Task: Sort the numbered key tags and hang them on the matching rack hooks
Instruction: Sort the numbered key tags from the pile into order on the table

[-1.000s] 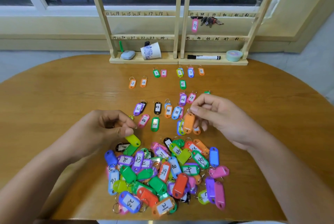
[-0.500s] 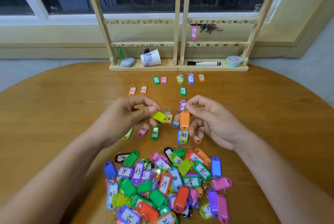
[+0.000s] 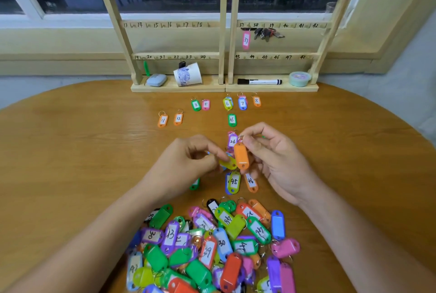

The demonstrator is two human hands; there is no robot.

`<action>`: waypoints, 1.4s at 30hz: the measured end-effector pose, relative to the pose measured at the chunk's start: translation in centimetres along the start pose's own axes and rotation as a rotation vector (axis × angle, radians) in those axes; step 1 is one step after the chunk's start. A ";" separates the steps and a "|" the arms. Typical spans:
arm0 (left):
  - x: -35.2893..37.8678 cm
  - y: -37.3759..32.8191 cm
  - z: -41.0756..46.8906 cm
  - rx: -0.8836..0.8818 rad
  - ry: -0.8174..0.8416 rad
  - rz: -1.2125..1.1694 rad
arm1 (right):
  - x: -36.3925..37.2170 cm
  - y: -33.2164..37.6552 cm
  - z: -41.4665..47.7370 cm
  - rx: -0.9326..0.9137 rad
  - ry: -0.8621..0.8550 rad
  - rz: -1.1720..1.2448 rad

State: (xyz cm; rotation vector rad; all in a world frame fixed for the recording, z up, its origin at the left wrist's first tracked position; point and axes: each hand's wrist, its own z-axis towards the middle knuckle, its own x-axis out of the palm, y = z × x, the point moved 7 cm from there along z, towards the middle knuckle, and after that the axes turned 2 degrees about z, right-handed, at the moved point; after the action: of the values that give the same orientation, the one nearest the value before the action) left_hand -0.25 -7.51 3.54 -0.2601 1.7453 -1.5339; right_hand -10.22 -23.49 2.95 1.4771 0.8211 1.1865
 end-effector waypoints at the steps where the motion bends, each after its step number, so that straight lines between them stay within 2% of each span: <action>1: 0.2 -0.1 -0.1 0.008 -0.008 0.004 | -0.1 0.2 0.0 -0.033 -0.031 -0.014; 4: 0.3 -1.6 -0.8 0.148 -0.107 0.136 | -0.3 0.5 -0.1 -0.134 -0.141 -0.099; 8: 0.1 -3.2 -1.7 0.373 -0.236 0.372 | 0.1 0.9 -0.9 -0.274 -0.226 -0.350; 13: 0.5 -4.1 -2.2 0.416 -0.340 0.610 | 0.9 1.0 -1.6 -0.336 -0.238 -0.425; 16: 0.5 -3.5 -1.9 0.398 -0.315 0.517 | 0.9 1.2 -1.6 -0.344 -0.208 -0.414; 22: 0.2 -1.4 -1.0 0.128 -0.161 0.078 | 0.2 1.3 -1.0 -0.296 -0.187 -0.390; 25: 0.3 -0.7 -1.0 0.066 -0.119 -0.101 | -0.2 0.8 -0.6 -0.212 -0.154 -0.331; 30: 0.3 -0.3 -1.1 0.056 -0.100 -0.138 | 0.2 0.0 -0.6 -0.138 -0.089 -0.358; 34: -0.4 0.5 -0.9 0.014 -0.126 -0.184 | -0.5 0.2 -0.5 -0.104 -0.140 -0.304; 38: -1.6 0.4 -0.5 -0.003 -0.189 -0.326 | -1.3 0.6 -0.4 -0.105 -0.191 -0.271; 42: -3.4 1.3 -0.2 -0.073 -0.228 -0.282 | -1.7 0.6 0.1 -0.096 -0.209 -0.271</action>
State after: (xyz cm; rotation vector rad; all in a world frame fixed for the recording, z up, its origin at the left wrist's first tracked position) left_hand 2.31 -4.92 3.73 -0.7164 1.6351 -1.5668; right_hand -10.62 -25.24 3.10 1.3374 0.7811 0.8426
